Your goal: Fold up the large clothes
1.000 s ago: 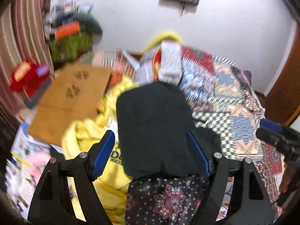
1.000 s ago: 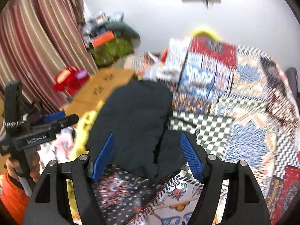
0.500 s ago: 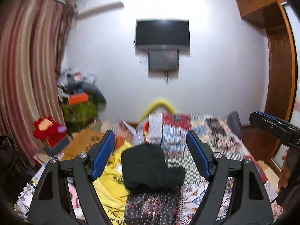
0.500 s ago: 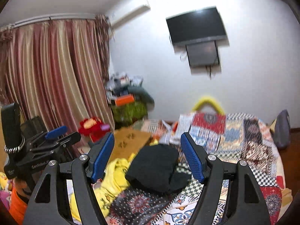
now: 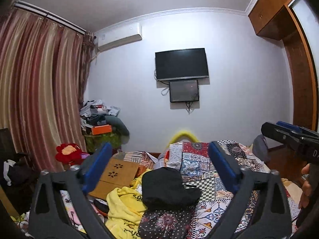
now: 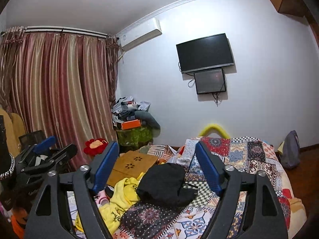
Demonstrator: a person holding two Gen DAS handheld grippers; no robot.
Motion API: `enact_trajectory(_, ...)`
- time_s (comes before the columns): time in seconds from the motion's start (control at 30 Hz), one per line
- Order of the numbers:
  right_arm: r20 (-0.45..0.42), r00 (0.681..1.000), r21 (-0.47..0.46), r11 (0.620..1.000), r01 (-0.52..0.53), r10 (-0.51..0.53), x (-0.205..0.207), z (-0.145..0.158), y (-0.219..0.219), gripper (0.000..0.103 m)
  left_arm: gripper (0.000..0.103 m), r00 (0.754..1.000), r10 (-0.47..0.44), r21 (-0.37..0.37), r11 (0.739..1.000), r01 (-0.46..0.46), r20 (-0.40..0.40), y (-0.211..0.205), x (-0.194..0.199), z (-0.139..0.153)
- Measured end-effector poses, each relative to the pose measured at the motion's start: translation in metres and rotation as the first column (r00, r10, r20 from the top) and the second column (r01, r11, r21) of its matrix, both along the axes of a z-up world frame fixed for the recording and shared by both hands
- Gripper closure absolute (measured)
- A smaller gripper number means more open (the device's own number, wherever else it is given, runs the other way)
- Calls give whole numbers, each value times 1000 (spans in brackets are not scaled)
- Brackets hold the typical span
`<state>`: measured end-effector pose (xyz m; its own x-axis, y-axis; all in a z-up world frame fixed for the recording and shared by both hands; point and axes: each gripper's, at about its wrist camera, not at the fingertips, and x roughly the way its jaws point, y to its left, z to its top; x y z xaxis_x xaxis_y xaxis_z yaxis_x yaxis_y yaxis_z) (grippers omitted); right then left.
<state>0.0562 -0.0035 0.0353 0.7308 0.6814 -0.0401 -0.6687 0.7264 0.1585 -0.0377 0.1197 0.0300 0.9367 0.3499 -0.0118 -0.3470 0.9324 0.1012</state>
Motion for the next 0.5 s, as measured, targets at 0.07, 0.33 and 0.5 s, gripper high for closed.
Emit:
enact_trajectory(0.07,2,1000,-8,1000,18,-18,-3,-3,-1,18,1,1000,-8,-7,1000,8,-5,-2,-3,-3)
enact_trajectory(0.33,-2,997,-24,997,72,-72,-2,-9,-3,2,0,1000,-6,-37,999,5,-25,-2,-3,-11)
enact_trajectory(0.5,-19,997,-36,996,80,-80,-1,-13,-4,1,0,1000,-1,-46,999,0,-30,0,-3,-16)
